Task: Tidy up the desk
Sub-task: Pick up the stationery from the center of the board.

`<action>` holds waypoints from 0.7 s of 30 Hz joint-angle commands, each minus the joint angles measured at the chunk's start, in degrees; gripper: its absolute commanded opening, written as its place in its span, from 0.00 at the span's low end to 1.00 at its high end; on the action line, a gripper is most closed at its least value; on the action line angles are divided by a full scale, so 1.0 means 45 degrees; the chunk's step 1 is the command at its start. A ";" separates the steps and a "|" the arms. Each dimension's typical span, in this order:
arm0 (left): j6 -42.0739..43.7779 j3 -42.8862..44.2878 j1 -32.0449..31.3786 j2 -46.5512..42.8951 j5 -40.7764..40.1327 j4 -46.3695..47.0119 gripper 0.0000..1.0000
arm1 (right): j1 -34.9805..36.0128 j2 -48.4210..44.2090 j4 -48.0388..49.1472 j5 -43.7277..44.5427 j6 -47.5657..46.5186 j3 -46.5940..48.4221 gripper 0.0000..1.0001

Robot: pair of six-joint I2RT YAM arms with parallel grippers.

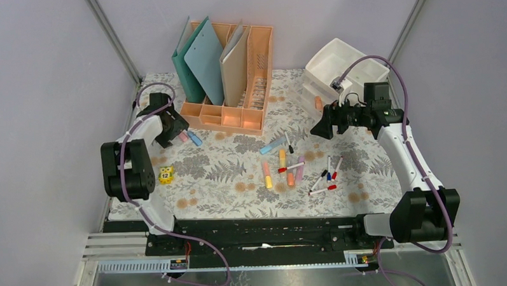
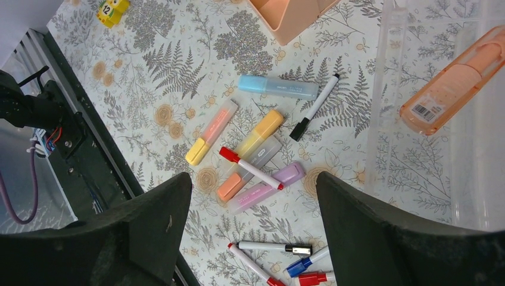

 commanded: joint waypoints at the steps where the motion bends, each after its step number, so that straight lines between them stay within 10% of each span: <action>1: 0.0410 0.1371 0.0174 0.0974 -0.0174 -0.0687 0.79 | -0.0133 -0.0275 0.0294 -0.0519 0.0134 -0.0062 0.84; 21: 0.0497 0.2850 0.0333 0.3532 -0.0418 -0.1942 0.57 | -0.0178 0.0246 -0.0881 -0.0498 -0.0661 0.0531 0.84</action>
